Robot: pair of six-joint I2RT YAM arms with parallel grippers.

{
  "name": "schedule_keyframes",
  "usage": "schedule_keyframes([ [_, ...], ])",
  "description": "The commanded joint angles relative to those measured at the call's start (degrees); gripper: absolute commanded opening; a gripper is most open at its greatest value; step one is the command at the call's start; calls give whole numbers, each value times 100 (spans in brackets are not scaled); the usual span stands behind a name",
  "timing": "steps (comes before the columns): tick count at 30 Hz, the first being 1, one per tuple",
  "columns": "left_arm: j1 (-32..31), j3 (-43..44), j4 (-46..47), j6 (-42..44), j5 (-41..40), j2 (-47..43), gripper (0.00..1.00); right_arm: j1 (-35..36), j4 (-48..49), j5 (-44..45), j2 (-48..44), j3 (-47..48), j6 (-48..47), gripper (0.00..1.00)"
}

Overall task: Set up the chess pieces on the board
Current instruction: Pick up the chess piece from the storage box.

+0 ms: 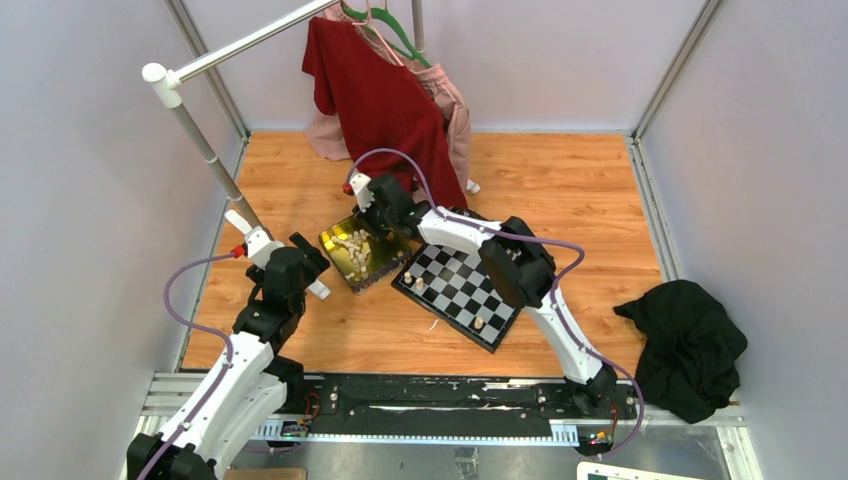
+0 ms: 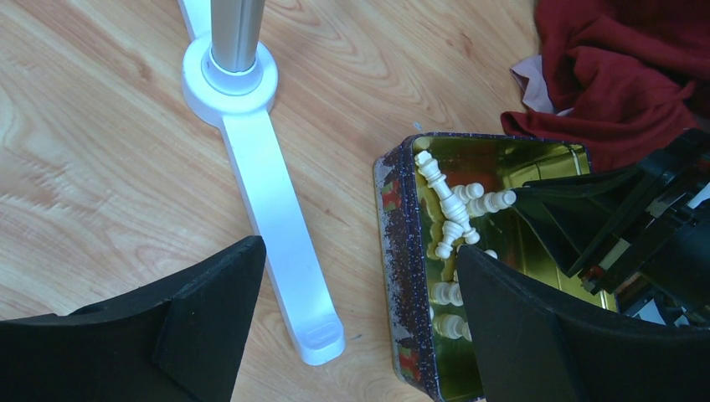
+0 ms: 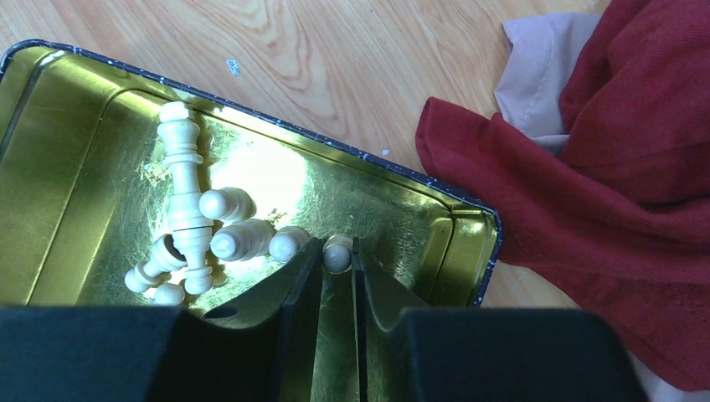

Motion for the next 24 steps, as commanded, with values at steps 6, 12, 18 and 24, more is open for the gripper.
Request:
schedule_keyframes([
  [6, -14, -7, 153, 15, -86, -4, 90, -116, -55, -90, 51, 96, -47, 7],
  [12, -14, -27, 79, 13, -113, -72, 90, -118, 35, 15, -185, -170, -115, 0],
  [18, -14, -7, 15, 11, -144, -101, 90, -121, 317, 106, -452, -437, -203, 0],
  [24, -14, 36, -37, 39, -217, -97, 90, -116, 435, 137, -685, -615, -259, 0],
])
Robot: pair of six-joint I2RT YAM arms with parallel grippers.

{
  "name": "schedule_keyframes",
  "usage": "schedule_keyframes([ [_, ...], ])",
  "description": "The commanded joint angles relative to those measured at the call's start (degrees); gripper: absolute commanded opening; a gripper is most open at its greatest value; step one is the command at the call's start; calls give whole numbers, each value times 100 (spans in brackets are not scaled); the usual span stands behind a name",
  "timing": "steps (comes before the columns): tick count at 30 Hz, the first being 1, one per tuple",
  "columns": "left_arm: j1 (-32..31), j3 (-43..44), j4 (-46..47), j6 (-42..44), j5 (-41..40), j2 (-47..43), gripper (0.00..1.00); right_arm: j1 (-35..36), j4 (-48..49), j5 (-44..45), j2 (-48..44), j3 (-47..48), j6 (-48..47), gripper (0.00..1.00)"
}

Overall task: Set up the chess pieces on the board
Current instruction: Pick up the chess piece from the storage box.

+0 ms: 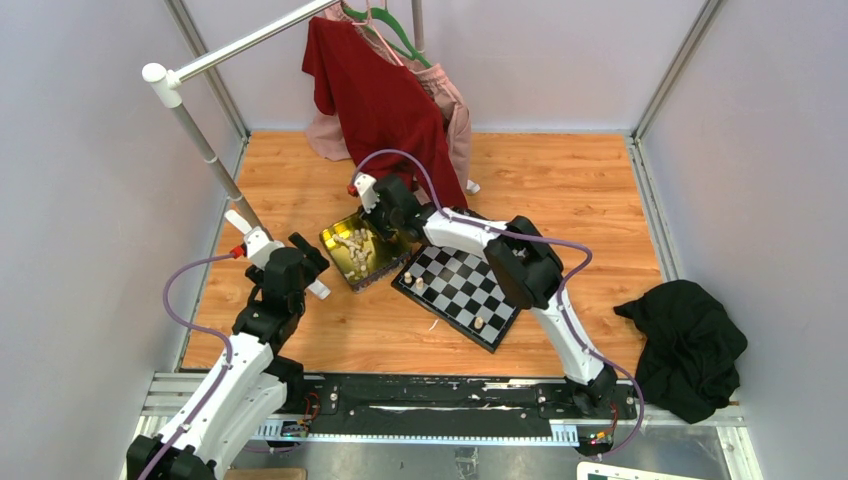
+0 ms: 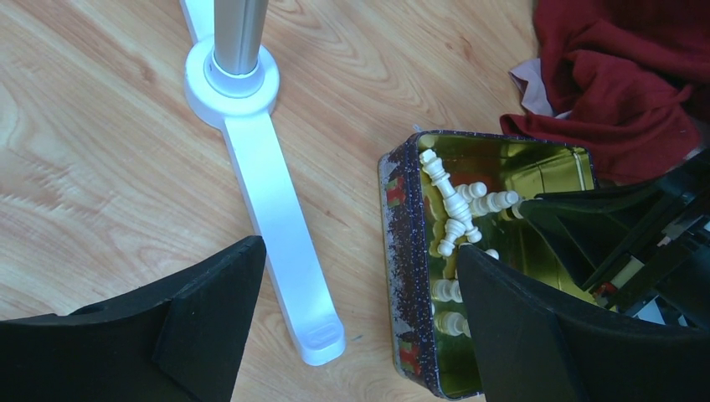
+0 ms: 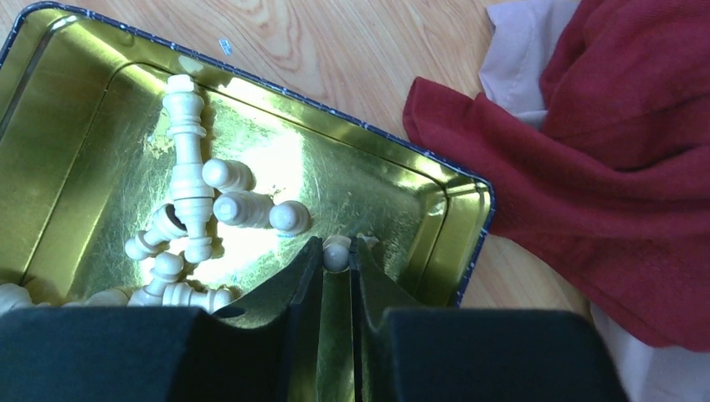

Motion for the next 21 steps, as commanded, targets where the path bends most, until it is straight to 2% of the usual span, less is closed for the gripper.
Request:
schedule_keyframes([
  [1, -14, 48, -27, 52, -206, -40, 90, -82, 177, 129, -440, -154, -147, 0],
  [9, -14, 101, -73, 20, -205, -8, 90, -52, 255, 176, -1009, -602, -141, 0],
  [21, -14, -20, -63, -6, -187, -70, 90, 213, 402, 789, -2904, -2629, 230, 0],
])
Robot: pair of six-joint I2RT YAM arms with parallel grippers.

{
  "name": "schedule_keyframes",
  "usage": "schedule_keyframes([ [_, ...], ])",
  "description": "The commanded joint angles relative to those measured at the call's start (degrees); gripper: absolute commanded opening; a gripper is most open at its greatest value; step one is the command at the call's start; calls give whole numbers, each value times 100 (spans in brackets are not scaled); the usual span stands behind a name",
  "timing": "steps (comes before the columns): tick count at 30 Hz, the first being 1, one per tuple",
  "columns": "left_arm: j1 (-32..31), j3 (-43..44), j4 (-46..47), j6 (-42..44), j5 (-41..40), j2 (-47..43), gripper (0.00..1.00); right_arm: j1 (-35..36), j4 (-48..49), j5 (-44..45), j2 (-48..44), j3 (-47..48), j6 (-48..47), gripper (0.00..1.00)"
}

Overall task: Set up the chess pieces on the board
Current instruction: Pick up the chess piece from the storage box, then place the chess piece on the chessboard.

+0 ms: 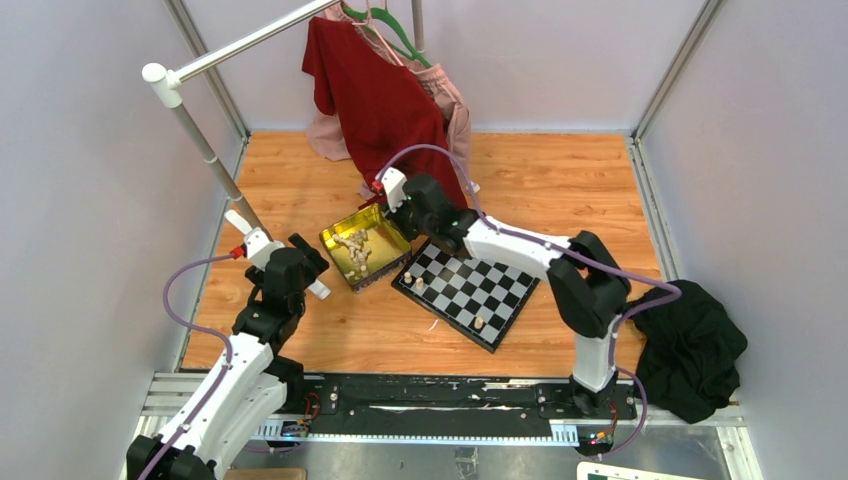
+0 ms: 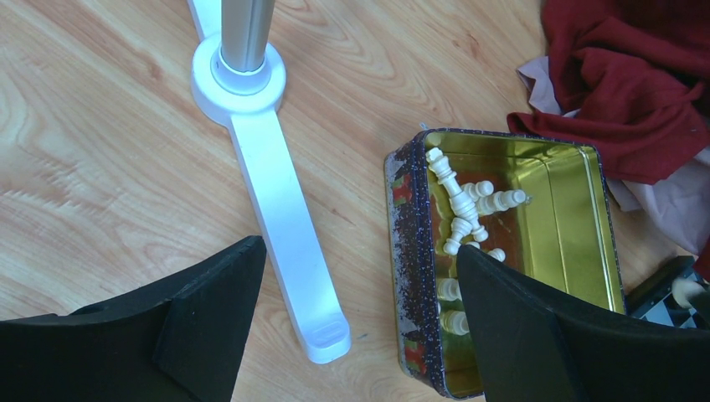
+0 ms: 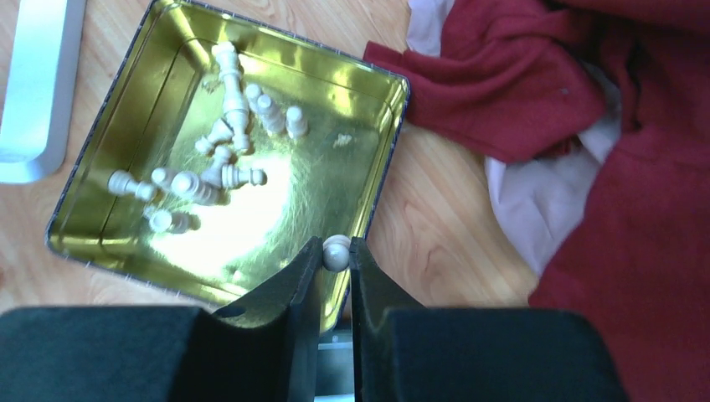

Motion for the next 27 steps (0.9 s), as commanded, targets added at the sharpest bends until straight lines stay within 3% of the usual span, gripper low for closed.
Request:
schedule_keyframes([
  [1, -14, -19, 12, 4, -139, -77, 90, 170, 126, 381, -705, -735, 262, 0],
  [9, -14, -50, -72, 20, -55, -203, 90, 337, 31, 688, -1306, -1706, 601, 0],
  [27, -14, -121, -165, 61, -93, -443, 90, 495, -49, 783, -938, -2022, 950, 0],
])
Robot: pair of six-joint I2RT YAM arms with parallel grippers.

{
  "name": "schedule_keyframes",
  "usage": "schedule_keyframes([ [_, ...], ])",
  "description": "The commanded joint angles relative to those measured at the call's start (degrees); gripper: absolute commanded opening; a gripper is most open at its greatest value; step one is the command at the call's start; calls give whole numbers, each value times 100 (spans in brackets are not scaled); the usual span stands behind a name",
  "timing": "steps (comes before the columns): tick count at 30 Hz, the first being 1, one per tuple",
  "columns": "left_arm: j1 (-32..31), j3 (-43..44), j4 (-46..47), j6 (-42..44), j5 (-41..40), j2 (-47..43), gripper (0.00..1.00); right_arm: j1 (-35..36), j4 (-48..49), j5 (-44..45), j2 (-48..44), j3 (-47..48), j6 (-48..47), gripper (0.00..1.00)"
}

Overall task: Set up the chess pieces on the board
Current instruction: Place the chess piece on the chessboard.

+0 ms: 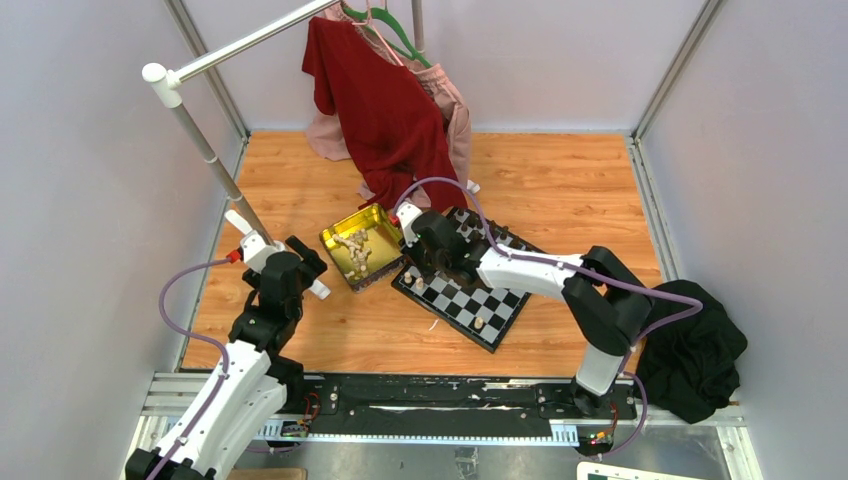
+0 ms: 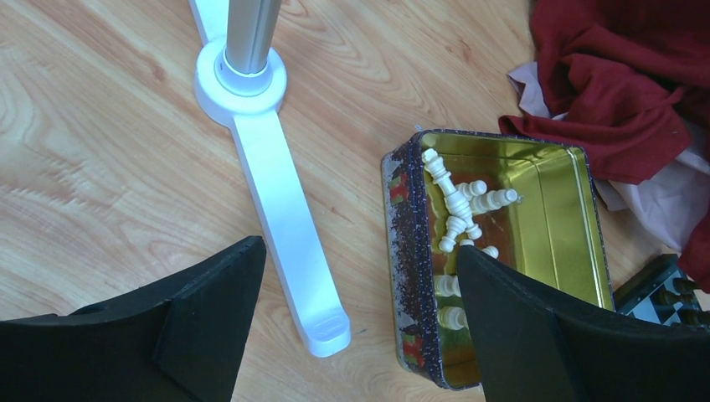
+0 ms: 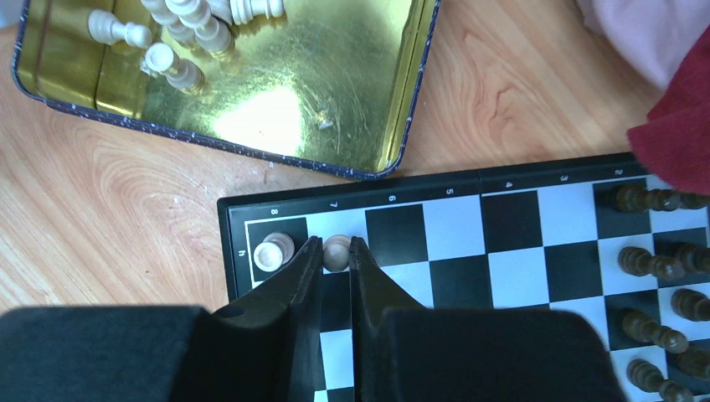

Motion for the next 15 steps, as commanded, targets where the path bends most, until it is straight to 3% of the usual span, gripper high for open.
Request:
schedule_keyframes([
  [1, -14, -88, 27, 55, -111, -66, 90, 73, 11, 70, 170, -134, 168, 0],
  [15, -14, -156, 111, 55, -94, -28, 90, 60, 117, 27, 519, -50, 173, 0],
])
